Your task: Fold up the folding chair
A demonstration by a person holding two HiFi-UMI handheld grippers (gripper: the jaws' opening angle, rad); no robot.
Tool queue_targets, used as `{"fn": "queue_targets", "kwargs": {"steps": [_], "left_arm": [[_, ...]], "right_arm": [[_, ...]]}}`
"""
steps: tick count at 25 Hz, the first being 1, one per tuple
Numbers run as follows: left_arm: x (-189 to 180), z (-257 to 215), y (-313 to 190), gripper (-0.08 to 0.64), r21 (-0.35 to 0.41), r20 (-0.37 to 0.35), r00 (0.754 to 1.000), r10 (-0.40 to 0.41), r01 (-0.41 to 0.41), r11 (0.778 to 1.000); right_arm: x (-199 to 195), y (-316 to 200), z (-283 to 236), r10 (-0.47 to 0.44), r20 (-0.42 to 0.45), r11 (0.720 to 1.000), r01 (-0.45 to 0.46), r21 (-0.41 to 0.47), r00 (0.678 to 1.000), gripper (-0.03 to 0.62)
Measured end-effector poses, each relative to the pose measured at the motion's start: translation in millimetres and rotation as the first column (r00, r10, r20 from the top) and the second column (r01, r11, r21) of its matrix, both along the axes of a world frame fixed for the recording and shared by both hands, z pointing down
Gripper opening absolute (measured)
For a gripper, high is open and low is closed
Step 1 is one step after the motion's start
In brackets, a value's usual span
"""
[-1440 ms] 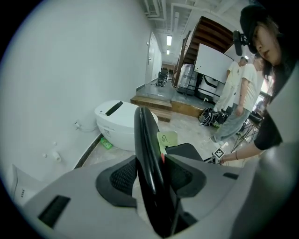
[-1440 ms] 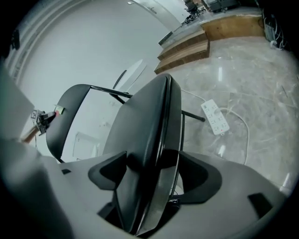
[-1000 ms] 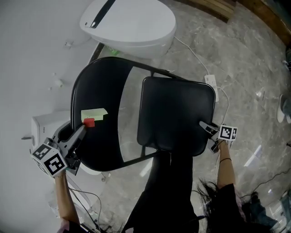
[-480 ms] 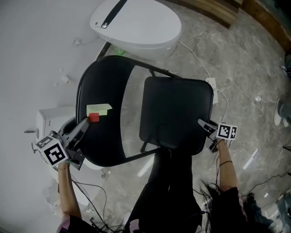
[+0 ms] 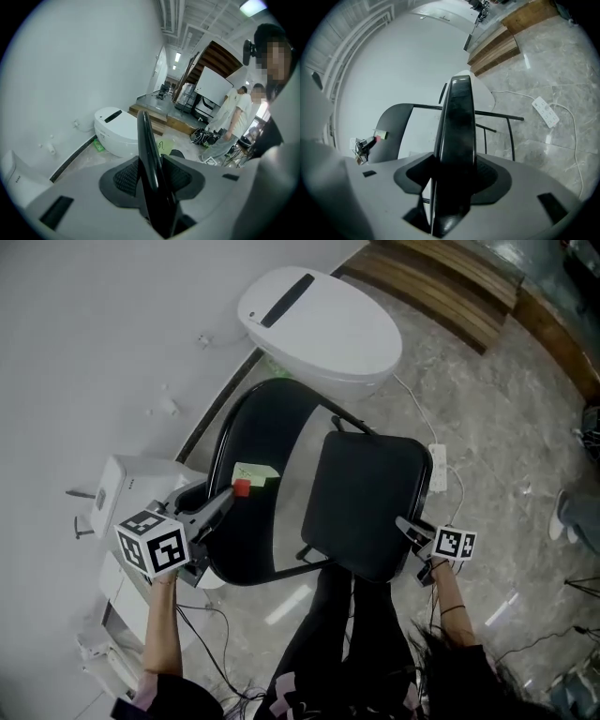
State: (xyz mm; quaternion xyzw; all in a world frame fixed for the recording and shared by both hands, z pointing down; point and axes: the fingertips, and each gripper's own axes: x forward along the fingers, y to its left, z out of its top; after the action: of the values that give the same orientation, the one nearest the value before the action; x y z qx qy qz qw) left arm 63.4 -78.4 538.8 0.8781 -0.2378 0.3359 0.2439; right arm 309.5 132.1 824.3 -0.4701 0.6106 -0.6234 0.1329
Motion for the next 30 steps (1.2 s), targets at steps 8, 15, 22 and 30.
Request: {"fn": "queue_targets", "kwargs": {"steps": [8,15,22,30], "left_arm": [[-1,-29,-4,0.144,-0.008,-0.018,0.992,-0.127,0.127,0.992],[20,-83,11,0.121,-0.083,-0.147,0.985,-0.096,0.085,0.993],[22,-97,20,0.123,-0.051,-0.079,0.995,-0.059,0.055,0.997],[6,-100,14,0.124,-0.033,-0.017,0.999,-0.041,0.040,0.999]], "right_arm": [[-26,-42,-58,0.020,0.012,1.000,-0.020,0.020,1.000,0.219],[-112,-111,-132,-0.058,0.057,0.992,0.051,0.115,0.997,0.144],[-164,-138,-147,-0.217,-0.070,0.974,0.221,0.045,0.974,0.144],[-229,-185,-153,-0.263,-0.103,0.963,0.267,0.027,0.959,0.124]]}}
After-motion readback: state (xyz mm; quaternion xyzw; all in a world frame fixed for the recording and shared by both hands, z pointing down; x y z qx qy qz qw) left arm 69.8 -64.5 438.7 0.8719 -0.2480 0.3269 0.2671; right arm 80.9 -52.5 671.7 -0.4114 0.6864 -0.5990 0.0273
